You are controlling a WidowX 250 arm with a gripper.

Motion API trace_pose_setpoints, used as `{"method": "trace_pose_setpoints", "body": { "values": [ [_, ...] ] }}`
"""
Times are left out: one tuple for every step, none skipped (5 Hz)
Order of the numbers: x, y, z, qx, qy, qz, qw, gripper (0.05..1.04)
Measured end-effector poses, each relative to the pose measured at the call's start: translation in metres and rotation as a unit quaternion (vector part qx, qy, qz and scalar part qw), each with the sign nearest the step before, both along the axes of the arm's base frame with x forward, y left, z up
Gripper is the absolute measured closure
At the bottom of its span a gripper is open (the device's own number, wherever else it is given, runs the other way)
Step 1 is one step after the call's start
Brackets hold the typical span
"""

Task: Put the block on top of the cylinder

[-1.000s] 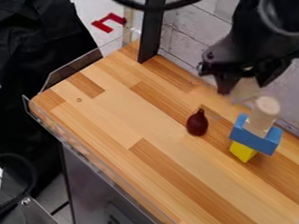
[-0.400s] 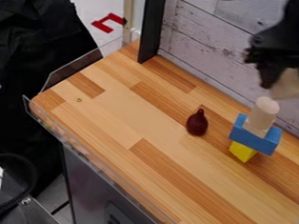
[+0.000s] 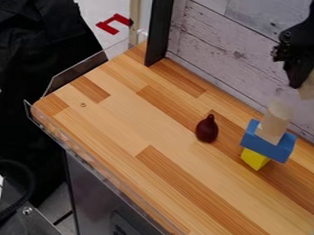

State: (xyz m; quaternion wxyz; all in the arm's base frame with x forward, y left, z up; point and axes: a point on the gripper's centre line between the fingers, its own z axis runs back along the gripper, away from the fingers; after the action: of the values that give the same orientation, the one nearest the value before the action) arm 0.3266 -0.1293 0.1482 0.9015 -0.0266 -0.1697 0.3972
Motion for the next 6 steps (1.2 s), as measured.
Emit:
{"method": "trace_pose_setpoints", "body": {
  "values": [
    [0.002, 0.003, -0.005, -0.006, 0.009, 0.009, 0.9999, 0.528],
    [0.002, 0.003, -0.008, -0.022, 0.013, 0.018, 0.9995, 0.528],
    [0.001, 0.011, -0.023, -0.034, 0.035, 0.033, 0.9982, 0.528],
    [-0.001, 0.016, -0.031, -0.046, 0.048, 0.04, 0.997, 0.528],
    [-0.003, 0.019, -0.033, -0.058, 0.061, 0.041, 0.9956, 0.528],
    [-0.004, 0.02, -0.033, -0.056, 0.067, 0.038, 0.9955, 0.528]
  ]
}}
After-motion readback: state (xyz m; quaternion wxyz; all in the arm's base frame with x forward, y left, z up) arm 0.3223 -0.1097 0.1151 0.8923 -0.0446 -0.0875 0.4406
